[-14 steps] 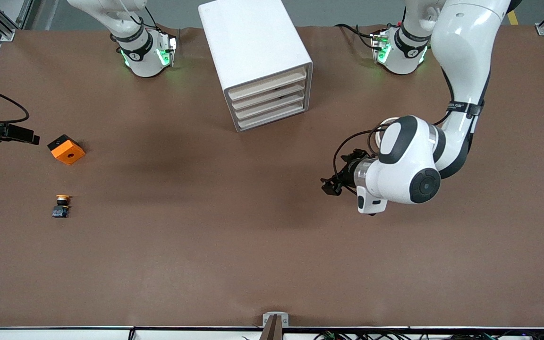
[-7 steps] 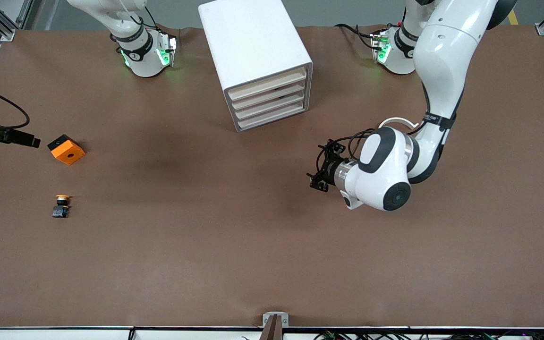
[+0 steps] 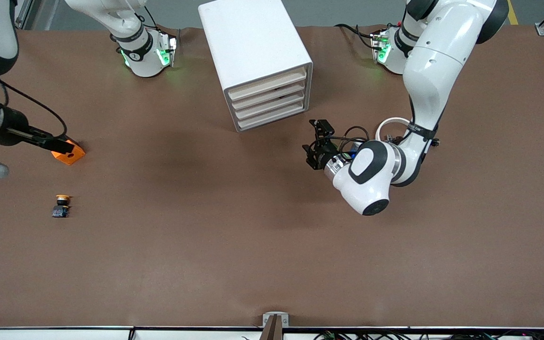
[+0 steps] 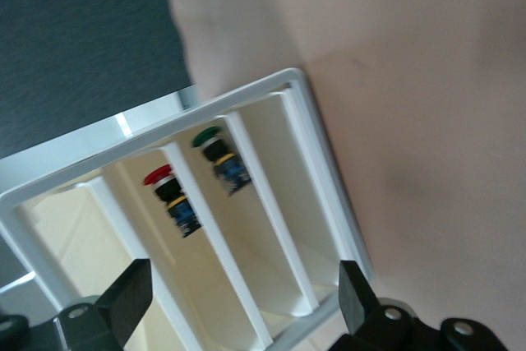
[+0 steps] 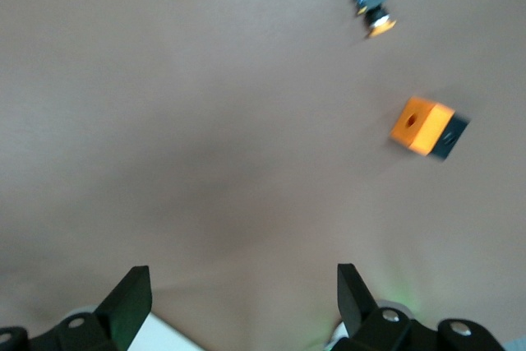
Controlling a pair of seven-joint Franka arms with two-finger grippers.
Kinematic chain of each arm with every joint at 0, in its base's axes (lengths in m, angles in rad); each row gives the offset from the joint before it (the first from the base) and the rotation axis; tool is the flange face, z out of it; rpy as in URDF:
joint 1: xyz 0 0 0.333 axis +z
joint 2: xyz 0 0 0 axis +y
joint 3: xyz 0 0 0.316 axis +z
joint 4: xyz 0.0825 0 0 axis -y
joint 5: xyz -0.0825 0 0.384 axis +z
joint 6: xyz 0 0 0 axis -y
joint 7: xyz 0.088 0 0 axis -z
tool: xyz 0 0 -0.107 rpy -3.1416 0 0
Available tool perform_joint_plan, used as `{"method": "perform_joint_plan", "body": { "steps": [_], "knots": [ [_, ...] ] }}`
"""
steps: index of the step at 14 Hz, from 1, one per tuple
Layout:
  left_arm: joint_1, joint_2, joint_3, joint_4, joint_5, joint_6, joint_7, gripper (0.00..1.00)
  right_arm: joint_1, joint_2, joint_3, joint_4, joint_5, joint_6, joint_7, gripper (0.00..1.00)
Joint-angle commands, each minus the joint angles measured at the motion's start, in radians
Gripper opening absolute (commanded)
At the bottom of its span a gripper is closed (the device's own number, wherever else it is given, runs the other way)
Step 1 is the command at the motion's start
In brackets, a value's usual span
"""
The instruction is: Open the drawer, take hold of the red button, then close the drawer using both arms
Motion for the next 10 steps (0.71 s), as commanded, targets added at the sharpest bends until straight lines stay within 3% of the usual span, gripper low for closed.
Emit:
{"method": "perform_joint_plan", "body": {
  "steps": [1,3,5,7,10],
  "knots": [
    [-0.005,0.045,0.002,0.020,-0.049,-0.079,-0.091,1.00,0.064,-0.002,-0.006,0.012,0.025,0.011,0.158,1.00],
    [-0.007,0.072,0.002,0.017,-0.065,-0.111,-0.147,1.00,0.101,-0.002,-0.006,0.012,0.025,0.021,0.226,1.00],
    [-0.019,0.092,0.002,0.011,-0.083,-0.119,-0.189,0.74,0.150,-0.002,-0.006,0.014,0.012,0.036,0.252,1.00],
    [-0.025,0.092,0.002,-0.018,-0.100,-0.144,-0.224,0.56,0.166,0.000,-0.008,0.014,0.009,0.054,0.295,1.00],
    [-0.040,0.086,0.002,-0.066,-0.120,-0.171,-0.234,0.50,0.172,0.000,-0.006,0.012,0.012,0.065,0.320,1.00]
  ]
}}
